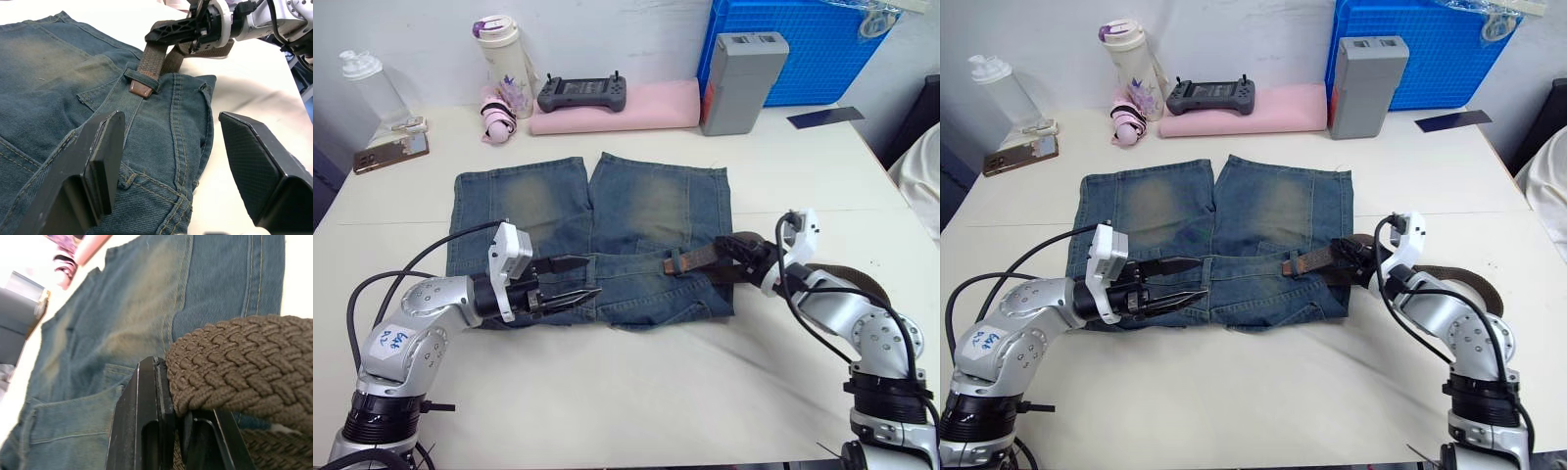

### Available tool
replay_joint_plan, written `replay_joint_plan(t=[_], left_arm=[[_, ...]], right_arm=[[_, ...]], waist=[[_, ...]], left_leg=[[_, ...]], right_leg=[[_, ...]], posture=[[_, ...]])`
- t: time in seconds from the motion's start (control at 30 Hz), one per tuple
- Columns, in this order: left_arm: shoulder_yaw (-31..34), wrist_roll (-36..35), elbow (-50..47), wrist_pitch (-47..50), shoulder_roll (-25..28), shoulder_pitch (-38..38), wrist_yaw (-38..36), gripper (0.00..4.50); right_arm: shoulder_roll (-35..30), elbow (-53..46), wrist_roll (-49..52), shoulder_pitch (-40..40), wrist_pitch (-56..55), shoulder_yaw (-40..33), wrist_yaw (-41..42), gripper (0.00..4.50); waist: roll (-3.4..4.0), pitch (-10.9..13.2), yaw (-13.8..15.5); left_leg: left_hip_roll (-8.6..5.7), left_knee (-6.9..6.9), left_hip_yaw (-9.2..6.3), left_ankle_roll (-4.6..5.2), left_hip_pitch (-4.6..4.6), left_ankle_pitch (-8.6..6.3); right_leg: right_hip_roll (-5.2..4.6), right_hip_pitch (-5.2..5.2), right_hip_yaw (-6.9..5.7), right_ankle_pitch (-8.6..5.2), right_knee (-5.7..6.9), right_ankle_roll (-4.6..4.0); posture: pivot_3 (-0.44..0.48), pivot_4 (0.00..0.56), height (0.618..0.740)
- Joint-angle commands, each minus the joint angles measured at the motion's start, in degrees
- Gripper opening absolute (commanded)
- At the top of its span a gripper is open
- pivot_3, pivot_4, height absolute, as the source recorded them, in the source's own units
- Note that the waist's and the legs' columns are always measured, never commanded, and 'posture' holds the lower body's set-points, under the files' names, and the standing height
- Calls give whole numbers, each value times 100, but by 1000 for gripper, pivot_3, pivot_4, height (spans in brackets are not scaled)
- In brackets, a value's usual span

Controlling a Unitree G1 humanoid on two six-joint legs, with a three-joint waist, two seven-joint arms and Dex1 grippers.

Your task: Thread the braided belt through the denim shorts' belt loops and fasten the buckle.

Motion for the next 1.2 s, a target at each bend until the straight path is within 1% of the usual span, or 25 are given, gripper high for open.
replay_joint_plan(t=[0.03,0.13,0.2,0.33,0.47,0.53,0.63,0.73,0.83,0.87,0.93,1.03,1.1,1.13,1.2], left_arm=[[-381,409,205,-451,-9,-479,-305,3376],[-880,929,778,-1016,-139,-1091,-642,3376],[-1211,1331,1330,-1557,-323,-1606,-896,3376],[-1772,2197,2831,-3000,-628,-2524,-1455,3376],[-2130,2908,4554,-4696,-1124,-3436,-1736,3376],[-2271,3267,5396,-5662,-1346,-3854,-1762,3376],[-2417,3674,6304,-6822,-1562,-4264,-1708,3376],[-2530,4052,6956,-7720,-1745,-4541,-1446,3376],[-2576,4344,7424,-8267,-1839,-4715,-1193,3376],[-2551,4361,7531,-8351,-1872,-4751,-1151,3129],[-2528,4421,7707,-8519,-1905,-4820,-1069,2475],[-2581,4692,7921,-8635,-1891,-4939,-800,1268],[-2608,4854,8030,-8687,-1894,-4992,-615,253],[-2610,4901,8068,-8711,-1902,-5008,-554,53],[-2637,5036,8114,-8799,-1909,-5045,-400,53]], right_arm=[[182,-236,-248,90,81,188,-108,0],[359,-118,-377,115,308,350,-295,0],[387,89,-620,127,462,471,-332,0],[425,453,-1073,-6,566,661,-239,0],[524,500,-1300,-48,550,637,-123,0],[607,449,-1346,-43,555,607,-108,0],[718,338,-1407,-3,582,560,-108,0],[781,218,-1453,66,611,513,-108,0],[832,132,-1501,122,619,455,-118,0],[842,99,-1512,134,627,435,-123,0],[861,37,-1538,146,651,404,-127,0],[828,-61,-1633,134,660,464,-25,0],[847,-112,-1658,117,672,479,41,0],[857,-128,-1673,109,681,480,68,0],[861,-174,-1723,90,697,483,82,0]], waist=[[-1,-1,8],[-2,-1,10],[-4,-3,4],[-16,-12,-11],[-68,-49,-4],[-100,-68,-8],[-113,-76,-16],[-113,-76,-16],[-116,-78,-11],[-116,-78,-12],[-116,-78,-8],[-116,-78,-8],[-116,-78,-7],[-115,-78,-8],[-115,-78,-10]], left_leg=[[0,0,0,0,0,0],[-1,4,2,0,0,0],[-2,5,3,0,1,0],[-1,5,6,0,6,0],[0,5,9,0,12,0],[0,6,8,0,12,0],[0,8,9,0,12,0],[4,6,12,-2,12,-1],[4,8,12,-1,11,-1],[3,8,12,-1,11,-2],[3,7,12,0,9,-2],[3,9,11,1,7,-2],[3,9,11,1,6,-3],[3,9,11,1,5,-3],[2,10,11,2,6,-3]], right_leg=[[0,0,0,0,0,0],[0,1,1,2,1,2],[1,1,1,2,2,3],[3,2,0,2,4,3],[4,6,1,2,6,3],[4,7,0,3,7,4],[3,7,1,4,6,6],[4,5,3,4,8,6],[4,4,4,4,10,6],[4,4,4,4,11,6],[4,2,5,4,13,6],[3,0,4,4,14,7],[3,-1,4,4,15,7],[3,-2,4,4,16,7],[3,-3,5,4,19,7]], posture=[[0,150,676],[0,150,676],[0,150,676],[0,150,676],[0,150,676],[0,150,676],[0,150,676],[0,150,676],[0,150,676],[0,150,676],[0,150,676],[0,150,676],[0,150,676],[0,150,676],[0,150,676]])
